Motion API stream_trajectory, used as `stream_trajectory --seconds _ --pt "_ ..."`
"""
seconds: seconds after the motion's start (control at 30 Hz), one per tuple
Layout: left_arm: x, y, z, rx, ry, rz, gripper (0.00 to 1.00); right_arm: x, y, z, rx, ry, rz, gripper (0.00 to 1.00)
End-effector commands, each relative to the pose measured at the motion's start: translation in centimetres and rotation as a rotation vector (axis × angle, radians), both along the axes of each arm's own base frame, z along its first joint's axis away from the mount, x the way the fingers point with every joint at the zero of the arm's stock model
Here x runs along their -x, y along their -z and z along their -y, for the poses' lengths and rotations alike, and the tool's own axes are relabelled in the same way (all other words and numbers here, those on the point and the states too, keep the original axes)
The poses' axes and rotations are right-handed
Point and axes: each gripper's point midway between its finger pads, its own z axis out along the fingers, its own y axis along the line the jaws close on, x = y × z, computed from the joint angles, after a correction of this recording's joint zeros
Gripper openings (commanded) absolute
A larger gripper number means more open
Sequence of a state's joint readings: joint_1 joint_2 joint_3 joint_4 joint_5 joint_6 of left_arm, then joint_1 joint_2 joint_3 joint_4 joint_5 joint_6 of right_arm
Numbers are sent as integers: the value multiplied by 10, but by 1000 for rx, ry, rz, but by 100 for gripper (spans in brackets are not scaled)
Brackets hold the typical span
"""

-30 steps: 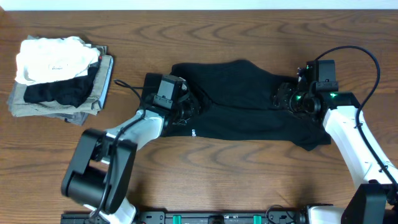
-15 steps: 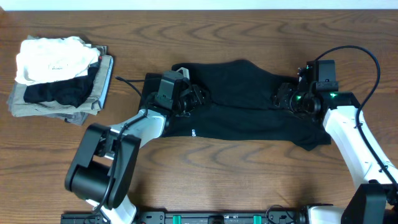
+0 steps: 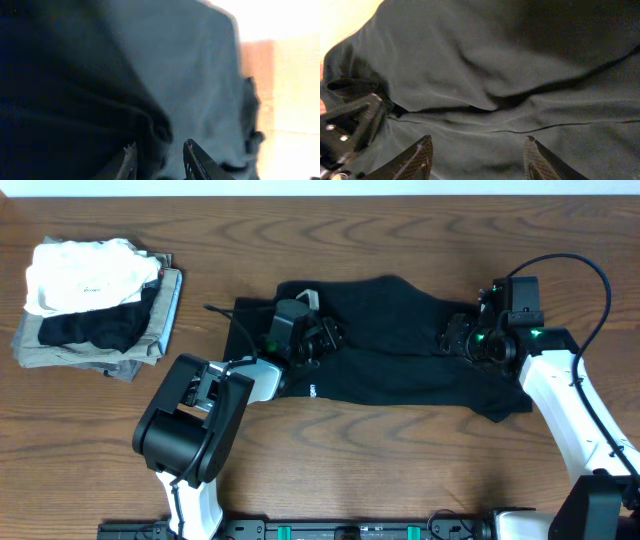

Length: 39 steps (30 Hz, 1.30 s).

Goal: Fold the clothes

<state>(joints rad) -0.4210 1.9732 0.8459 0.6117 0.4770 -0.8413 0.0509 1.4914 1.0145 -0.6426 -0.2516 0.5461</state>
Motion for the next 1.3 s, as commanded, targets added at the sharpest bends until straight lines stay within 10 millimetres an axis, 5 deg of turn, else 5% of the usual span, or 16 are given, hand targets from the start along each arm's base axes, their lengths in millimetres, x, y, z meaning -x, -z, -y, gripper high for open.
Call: stream_trajectory --seconds 0.0,0.13,0.3,0.53,0.7,1.03,1.27 --pt "-2 -29 16 61 79 83 33 0 -2 -2 13 -16 6 57" --pt "-4 -65 17 70 109 174 38 0 -2 -2 13 -16 6 57" --pt "-4 -92 -9 29 79 185 46 2 0 -1 14 -16 -5 57" --pt "16 -46 -91 -142 -71 -116 48 4 1 -1 21 -22 -14 57" --pt "34 -17 -127 -179 -138 -294 47 4 1 0 24 -20 -13 58" --pt "69 11 -138 -222 -136 -490 48 14 6 3 37 -23 -57 58" --pt "74 16 -147 -234 -139 -517 48 38 26 18 123 -6 -185 21"
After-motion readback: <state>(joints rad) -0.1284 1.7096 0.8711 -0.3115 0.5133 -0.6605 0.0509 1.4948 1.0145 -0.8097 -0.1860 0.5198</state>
